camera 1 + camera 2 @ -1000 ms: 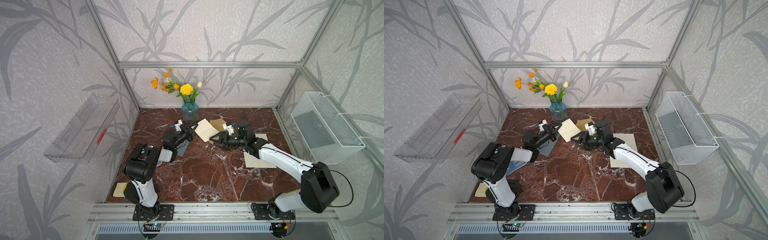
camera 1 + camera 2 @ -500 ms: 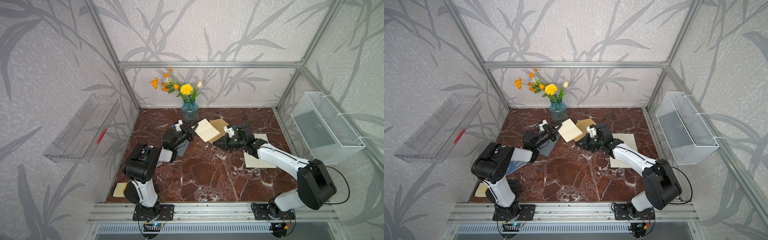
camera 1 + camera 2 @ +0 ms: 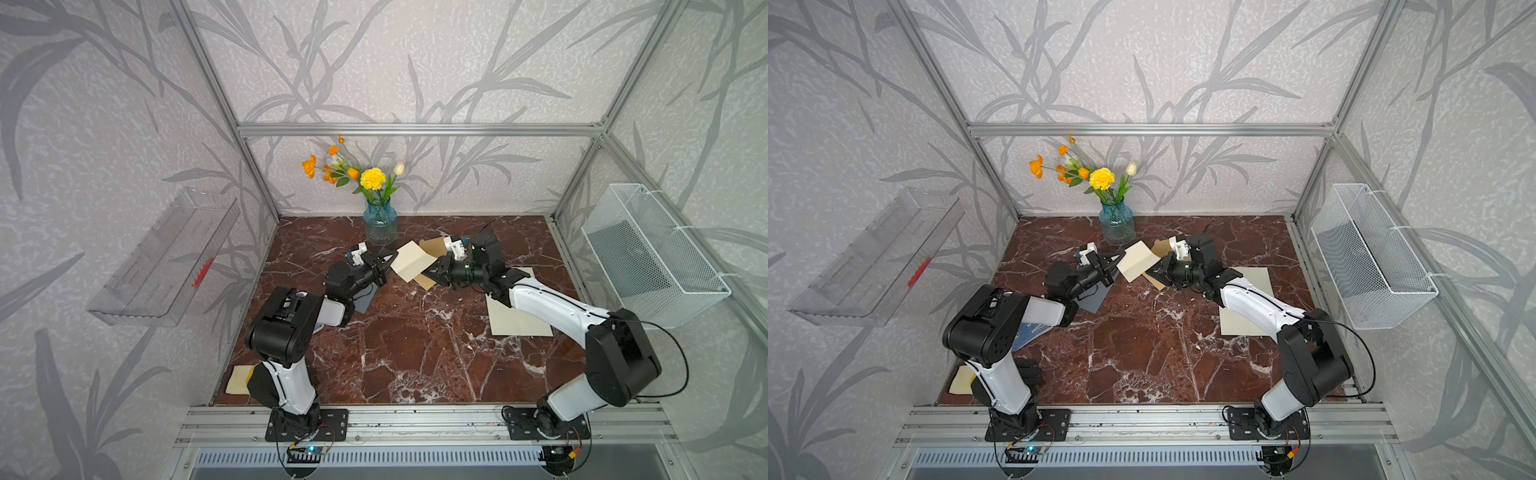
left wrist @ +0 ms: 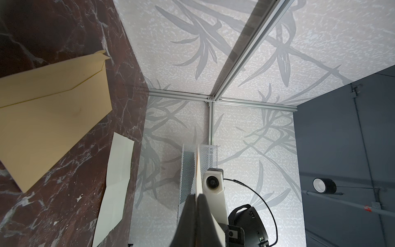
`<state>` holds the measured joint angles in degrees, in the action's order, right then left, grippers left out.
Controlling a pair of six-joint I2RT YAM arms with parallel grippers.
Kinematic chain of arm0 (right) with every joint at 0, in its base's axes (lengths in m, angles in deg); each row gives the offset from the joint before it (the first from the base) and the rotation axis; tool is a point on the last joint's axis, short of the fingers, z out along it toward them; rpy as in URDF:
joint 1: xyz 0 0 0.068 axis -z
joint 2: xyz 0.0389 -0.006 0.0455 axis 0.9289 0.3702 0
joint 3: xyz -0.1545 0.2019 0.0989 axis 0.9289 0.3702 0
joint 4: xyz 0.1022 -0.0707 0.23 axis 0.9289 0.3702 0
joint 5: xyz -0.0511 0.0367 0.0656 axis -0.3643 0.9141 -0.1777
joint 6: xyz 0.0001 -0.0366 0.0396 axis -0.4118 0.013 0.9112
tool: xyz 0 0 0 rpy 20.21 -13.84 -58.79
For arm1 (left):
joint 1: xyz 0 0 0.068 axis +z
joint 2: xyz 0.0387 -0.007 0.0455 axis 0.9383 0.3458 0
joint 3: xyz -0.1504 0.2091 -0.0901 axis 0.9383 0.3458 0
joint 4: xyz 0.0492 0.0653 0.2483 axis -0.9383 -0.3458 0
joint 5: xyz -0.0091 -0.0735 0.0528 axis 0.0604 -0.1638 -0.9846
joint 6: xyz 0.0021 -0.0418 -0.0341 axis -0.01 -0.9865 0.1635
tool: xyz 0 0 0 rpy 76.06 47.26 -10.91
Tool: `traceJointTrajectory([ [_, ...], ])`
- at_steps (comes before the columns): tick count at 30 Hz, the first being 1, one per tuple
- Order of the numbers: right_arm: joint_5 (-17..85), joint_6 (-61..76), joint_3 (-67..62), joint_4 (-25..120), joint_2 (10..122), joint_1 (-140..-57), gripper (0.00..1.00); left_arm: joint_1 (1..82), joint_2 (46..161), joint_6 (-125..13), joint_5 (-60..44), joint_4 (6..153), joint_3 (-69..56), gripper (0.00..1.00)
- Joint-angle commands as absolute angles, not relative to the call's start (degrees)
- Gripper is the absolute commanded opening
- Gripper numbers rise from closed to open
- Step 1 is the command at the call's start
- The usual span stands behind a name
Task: Fold the letter paper in half and place it into the envelope
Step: Fold the letter paper.
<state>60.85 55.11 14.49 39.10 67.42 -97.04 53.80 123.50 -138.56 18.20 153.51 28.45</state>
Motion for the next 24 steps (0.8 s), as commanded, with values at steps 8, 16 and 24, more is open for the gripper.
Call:
traceJointTrajectory([
  [8, 62.0, 56.1, 10.9, 34.3, 69.5, -97.0, 0.44, 52.4, 124.2, -138.9, 20.2, 156.1, 28.0, 0.0],
  [16, 62.2, 54.9, 10.3, 34.3, 71.3, -96.9, 0.76, 50.9, 123.7, -138.8, 20.4, 156.2, 27.4, 0.0],
  [24, 61.7, 54.6, 9.7, 33.0, 72.8, -97.0, 0.68, 49.8, 123.4, -138.7, 20.1, 156.2, 27.7, 0.0],
])
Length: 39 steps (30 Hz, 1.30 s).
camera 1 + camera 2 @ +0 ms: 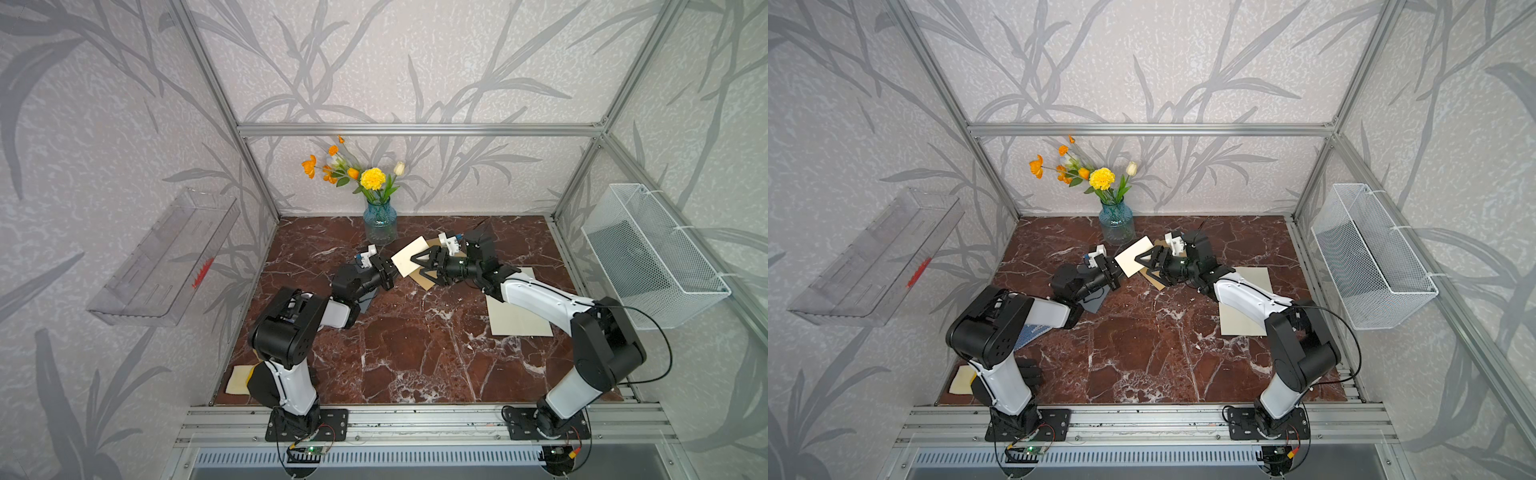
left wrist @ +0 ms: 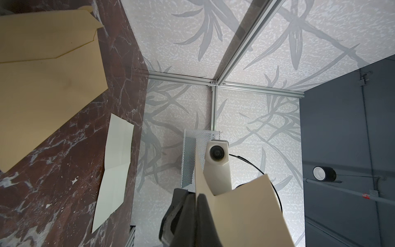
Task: Fold the letter paper in half and place it into the envelope
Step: Fold the letter paper.
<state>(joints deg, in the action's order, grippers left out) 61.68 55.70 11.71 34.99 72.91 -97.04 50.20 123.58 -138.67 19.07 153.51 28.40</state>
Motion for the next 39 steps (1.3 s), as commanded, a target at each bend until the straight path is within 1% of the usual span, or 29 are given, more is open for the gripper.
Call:
traceJointTrajectory([
  [1, 61.7, 54.5, 9.6, 32.9, 72.7, -97.0, 0.66, 49.8, 123.4, -138.7, 19.9, 156.3, 27.7, 0.0],
  [5, 61.4, 54.0, 9.1, 32.9, 72.7, -96.9, 0.53, 49.3, 123.4, -138.5, 19.8, 156.3, 28.0, 0.0],
  [8, 61.2, 53.5, 9.0, 33.3, 72.4, -96.9, 0.44, 49.2, 123.4, -138.5, 19.7, 156.2, 28.0, 0.0],
  [14, 60.9, 52.7, 8.9, 34.3, 71.9, -96.9, 0.32, 49.2, 123.6, -138.6, 19.6, 156.2, 28.0, 0.0],
  [16, 60.9, 52.7, 9.1, 34.3, 71.9, -96.9, 0.31, 49.2, 123.7, -138.6, 19.6, 156.2, 27.9, 0.0],
  [18, 60.9, 52.6, 9.0, 34.2, 71.9, -96.9, 0.26, 49.2, 123.7, -138.6, 19.6, 156.1, 27.8, 0.0],
  [21, 60.7, 52.3, 9.0, 34.6, 71.6, -96.9, 0.24, 49.2, 123.8, -138.6, 19.6, 155.8, 27.7, 0.04],
  [26, 60.7, 52.2, 9.1, 34.7, 71.6, -96.7, 0.16, 49.2, 123.9, -138.7, 19.6, 155.8, 27.7, 0.13],
  [29, 60.7, 52.3, 8.9, 34.5, 71.5, -96.7, 0.14, 49.2, 123.9, -138.7, 19.6, 155.7, 27.7, 0.24],
  [30, 60.7, 52.2, 8.9, 34.6, 71.5, -96.7, 0.14, 49.2, 123.9, -138.7, 19.7, 155.7, 27.7, 0.29],
  [31, 60.8, 52.1, 8.8, 34.8, 71.4, -96.5, 0.12, 49.2, 123.9, -138.7, 19.7, 155.5, 27.8, 0.38],
  [33, 60.7, 51.9, 8.8, 35.2, 71.0, -96.1, 0.11, 49.3, 123.7, -138.5, 19.6, 155.2, 27.8, 0.61],
  [35, 60.6, 51.7, 9.1, 35.8, 70.5, -95.5, 0.07, 49.5, 122.8, -137.7, 19.4, 153.8, 28.2, 0.81],
  [36, 60.6, 51.6, 9.2, 36.0, 70.3, -95.2, 0.06, 49.6, 122.0, -136.9, 19.2, 151.9, 28.4, 0.99],
  [39, 60.0, 51.3, 9.6, 37.5, 69.3, -94.3, 0.05, 49.8, 118.6, -133.0, 18.4, 145.2, 29.0, 1.0],
])
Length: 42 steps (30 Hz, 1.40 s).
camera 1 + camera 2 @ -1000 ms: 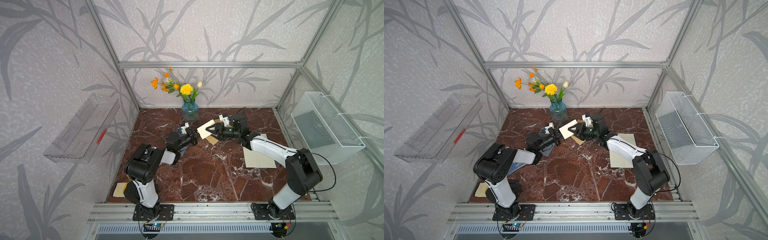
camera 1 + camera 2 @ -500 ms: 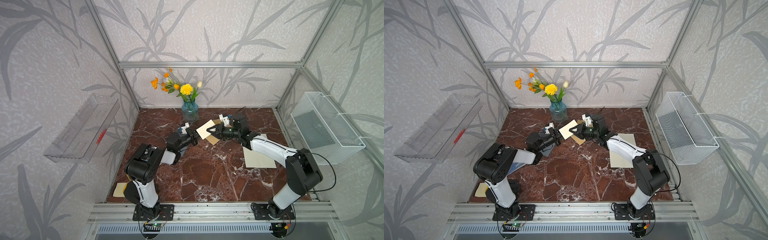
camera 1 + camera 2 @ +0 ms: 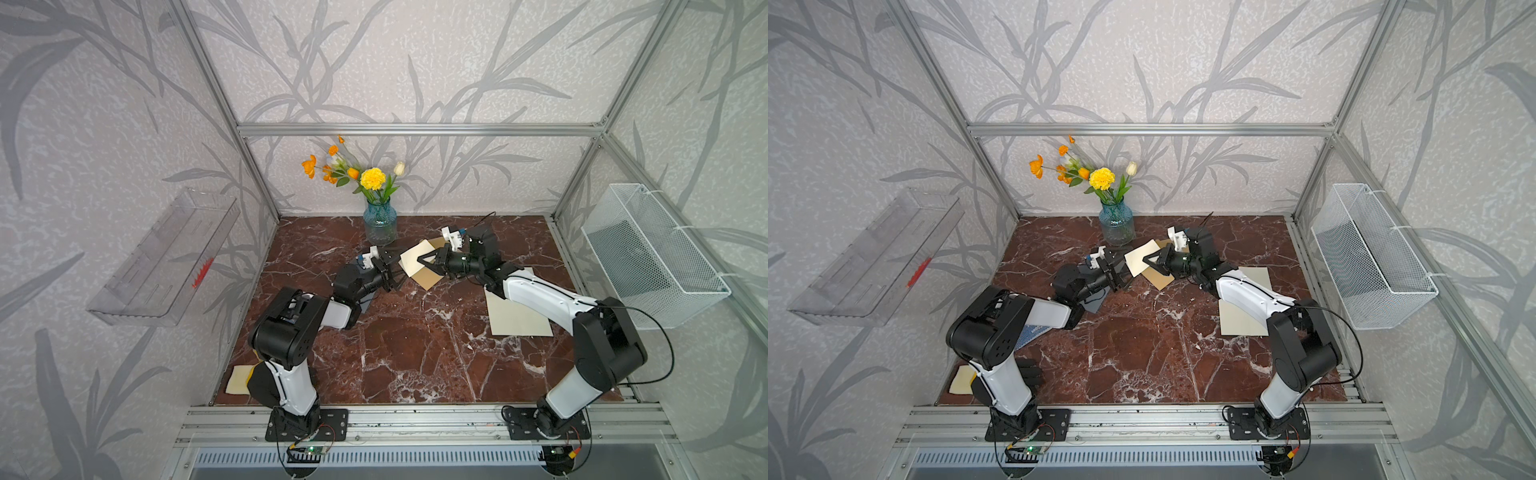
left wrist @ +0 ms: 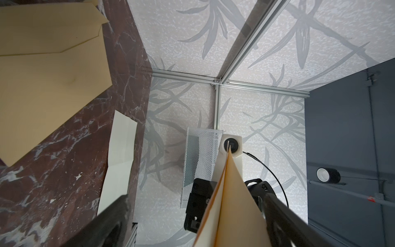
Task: Fold the letter paper in half and place it into the envelope
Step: Fold the letter paper.
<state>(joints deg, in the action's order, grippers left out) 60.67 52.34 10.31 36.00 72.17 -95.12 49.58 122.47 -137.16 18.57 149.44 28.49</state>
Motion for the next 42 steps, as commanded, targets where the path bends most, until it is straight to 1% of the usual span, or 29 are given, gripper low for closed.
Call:
traceJointTrajectory([
  [1, 59.7, 51.3, 9.8, 37.8, 69.1, -94.1, 0.04, 49.8, 116.9, -131.1, 17.9, 141.8, 29.2, 1.0],
  [6, 56.8, 52.7, 10.8, 39.5, 68.0, -94.0, 0.0, 49.3, 108.5, -123.4, 12.8, 125.8, 28.6, 1.0],
  [8, 54.7, 54.3, 11.6, 40.0, 67.7, -94.0, 0.0, 48.8, 106.2, -121.6, 10.6, 120.5, 27.6, 1.0],
  [14, 49.6, 59.0, 12.2, 40.5, 67.8, -94.8, 0.0, 45.4, 102.5, -119.2, 3.9, 111.5, 24.5, 1.0],
  [17, 47.6, 60.6, 11.4, 40.4, 67.7, -95.5, 0.0, 43.1, 101.9, -119.1, 0.2, 109.9, 24.3, 1.0],
  [23, 44.5, 63.0, 11.2, 41.7, 67.1, -96.6, 0.0, 40.9, 103.1, -121.3, -4.0, 112.5, 25.4, 0.99],
  [25, 44.6, 64.1, 11.8, 40.7, 67.3, -96.8, 0.0, 40.4, 104.2, -121.4, -3.7, 113.7, 25.0, 0.95],
  [27, 44.5, 64.8, 12.5, 39.4, 67.4, -97.0, 0.0, 40.0, 105.4, -121.8, -3.4, 115.0, 24.5, 0.88],
  [31, 44.3, 65.1, 13.0, 38.9, 67.0, -97.3, 0.0, 39.2, 107.3, -123.3, -3.9, 118.6, 25.0, 0.63],
  [32, 44.3, 65.2, 13.1, 38.8, 67.0, -97.4, 0.0, 39.0, 107.5, -123.6, -3.9, 119.2, 25.1, 0.6],
  [36, 43.9, 65.5, 14.0, 38.0, 66.5, -97.9, 0.0, 38.8, 108.8, -124.3, -3.6, 120.8, 25.0, 0.55],
  [39, 43.7, 65.5, 14.2, 38.0, 66.2, -98.1, 0.0, 38.7, 109.5, -124.9, -3.6, 122.3, 25.1, 0.44],
  [42, 43.5, 65.6, 14.5, 37.8, 66.0, -98.3, 0.0, 38.5, 110.2, -125.6, -3.3, 123.4, 25.0, 0.38],
])
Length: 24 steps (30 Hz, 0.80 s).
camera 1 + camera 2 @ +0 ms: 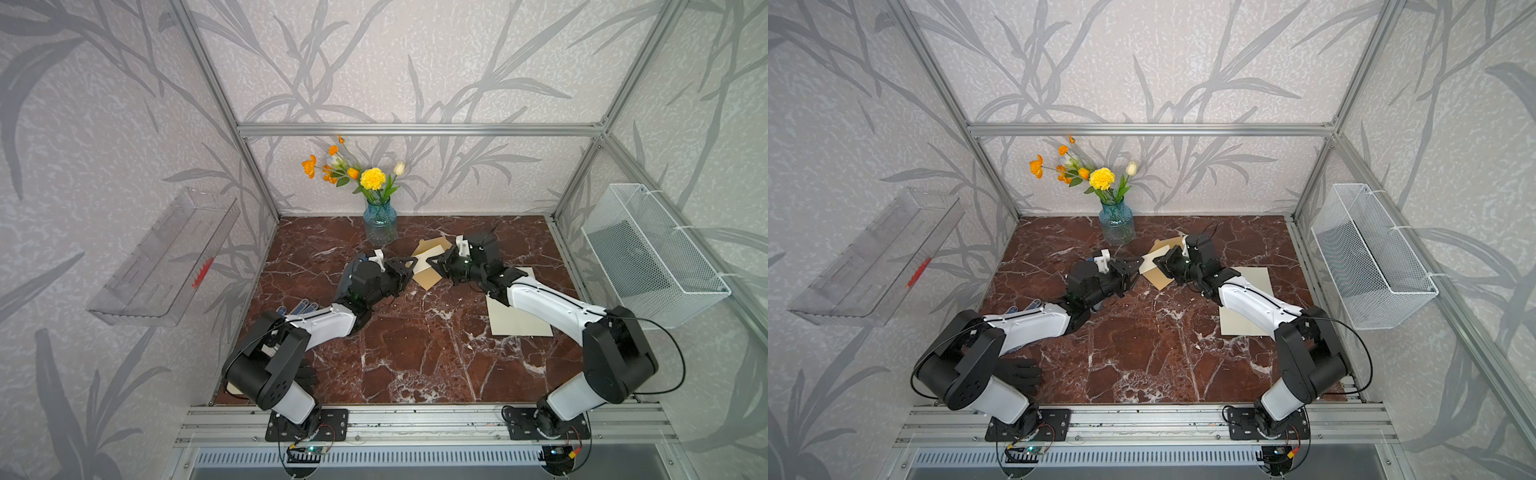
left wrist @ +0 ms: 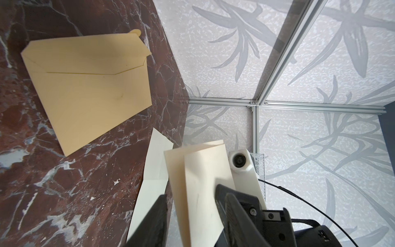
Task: Fold the letter paper in half and place it into the envelope
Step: Fold the letter paper.
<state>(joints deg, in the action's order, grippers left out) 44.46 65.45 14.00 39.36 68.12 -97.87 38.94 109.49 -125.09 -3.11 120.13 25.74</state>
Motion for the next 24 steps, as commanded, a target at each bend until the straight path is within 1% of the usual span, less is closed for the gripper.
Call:
traceJointTrajectory([
  [1, 43.5, 65.6, 14.6, 37.8, 65.9, -98.3, 0.0, 38.5, 110.3, -125.8, -3.2, 123.9, 25.1, 0.36],
  [6, 42.7, 65.9, 14.9, 37.6, 65.6, -99.2, 0.0, 38.4, 111.4, -126.5, -2.4, 125.6, 25.2, 0.33],
  [8, 42.5, 66.1, 15.1, 37.3, 65.6, -99.6, 0.0, 38.4, 111.9, -126.7, -2.0, 126.1, 25.2, 0.27],
  [11, 42.6, 65.8, 15.0, 37.5, 65.4, -99.9, 0.0, 38.4, 112.1, -126.5, -1.0, 126.7, 25.0, 0.15],
  [14, 43.5, 63.2, 14.4, 39.9, 64.5, -99.7, 0.0, 38.7, 112.1, -124.9, 1.3, 125.6, 24.2, 0.01],
  [15, 44.1, 61.9, 13.7, 42.0, 64.0, -99.5, 0.07, 38.9, 111.9, -124.2, 2.3, 125.0, 23.9, 0.0],
  [16, 44.9, 60.4, 13.3, 44.1, 63.5, -99.2, 0.2, 39.0, 111.6, -123.6, 3.1, 124.4, 23.9, 0.0],
  [19, 46.7, 57.9, 14.1, 47.9, 61.2, -97.2, 0.47, 40.2, 109.5, -121.4, 4.9, 122.4, 24.4, 0.0],
  [21, 48.2, 57.6, 16.2, 48.0, 59.2, -95.0, 0.57, 41.3, 107.9, -119.1, 6.8, 120.0, 24.2, 0.0],
  [24, 51.2, 57.6, 19.7, 45.8, 57.1, -91.6, 0.65, 43.6, 105.8, -115.0, 11.2, 116.2, 23.8, 0.0],
])
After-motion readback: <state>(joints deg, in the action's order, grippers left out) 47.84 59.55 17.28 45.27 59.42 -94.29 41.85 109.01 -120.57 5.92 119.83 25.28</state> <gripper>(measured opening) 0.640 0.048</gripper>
